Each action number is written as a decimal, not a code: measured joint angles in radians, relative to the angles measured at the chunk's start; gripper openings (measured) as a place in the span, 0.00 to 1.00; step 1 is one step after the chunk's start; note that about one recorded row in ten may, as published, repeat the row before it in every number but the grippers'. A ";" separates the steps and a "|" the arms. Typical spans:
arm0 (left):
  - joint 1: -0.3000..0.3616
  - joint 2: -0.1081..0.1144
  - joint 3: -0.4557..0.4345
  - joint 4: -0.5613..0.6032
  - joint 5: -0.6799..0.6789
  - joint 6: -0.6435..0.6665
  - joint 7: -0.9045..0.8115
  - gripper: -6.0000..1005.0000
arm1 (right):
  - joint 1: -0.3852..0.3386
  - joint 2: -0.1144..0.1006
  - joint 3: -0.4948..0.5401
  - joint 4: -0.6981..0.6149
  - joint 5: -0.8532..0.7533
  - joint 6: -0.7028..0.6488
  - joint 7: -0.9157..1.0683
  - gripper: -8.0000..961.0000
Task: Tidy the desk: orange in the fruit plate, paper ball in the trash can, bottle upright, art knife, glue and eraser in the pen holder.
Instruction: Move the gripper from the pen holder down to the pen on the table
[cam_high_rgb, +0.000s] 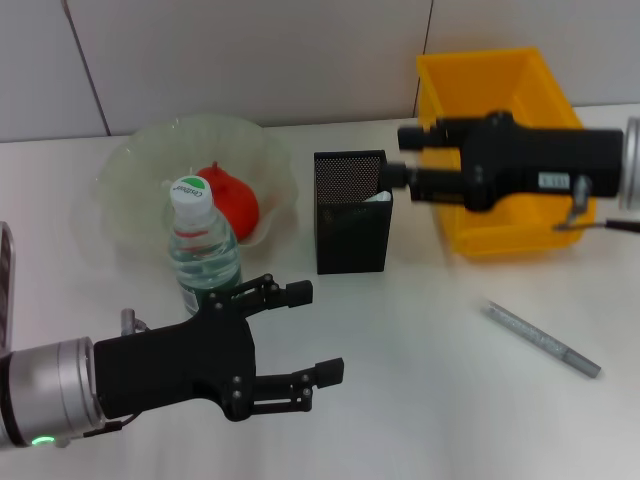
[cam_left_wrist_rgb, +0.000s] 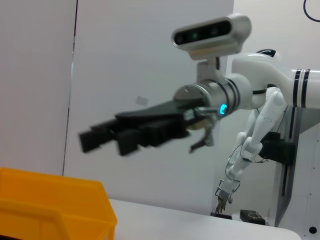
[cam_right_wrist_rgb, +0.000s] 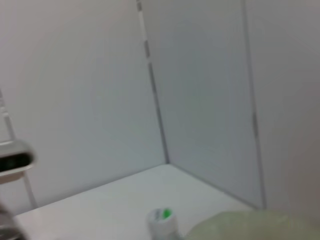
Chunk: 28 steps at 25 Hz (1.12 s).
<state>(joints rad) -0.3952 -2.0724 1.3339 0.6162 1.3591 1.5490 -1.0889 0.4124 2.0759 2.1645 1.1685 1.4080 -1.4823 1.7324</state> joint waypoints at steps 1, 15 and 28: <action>-0.002 0.000 0.000 -0.001 0.000 -0.001 0.000 0.87 | -0.010 0.000 0.000 0.003 0.000 -0.017 0.006 0.60; -0.010 0.000 -0.002 -0.005 0.000 -0.003 0.001 0.87 | -0.070 0.001 0.000 0.090 -0.241 -0.076 0.183 0.58; -0.009 -0.002 -0.004 -0.030 0.000 -0.015 0.001 0.87 | -0.090 0.001 -0.047 0.224 -0.488 -0.110 0.404 0.57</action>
<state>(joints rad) -0.4043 -2.0740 1.3300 0.5865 1.3591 1.5342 -1.0875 0.3227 2.0770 2.1174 1.3926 0.9201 -1.5919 2.1360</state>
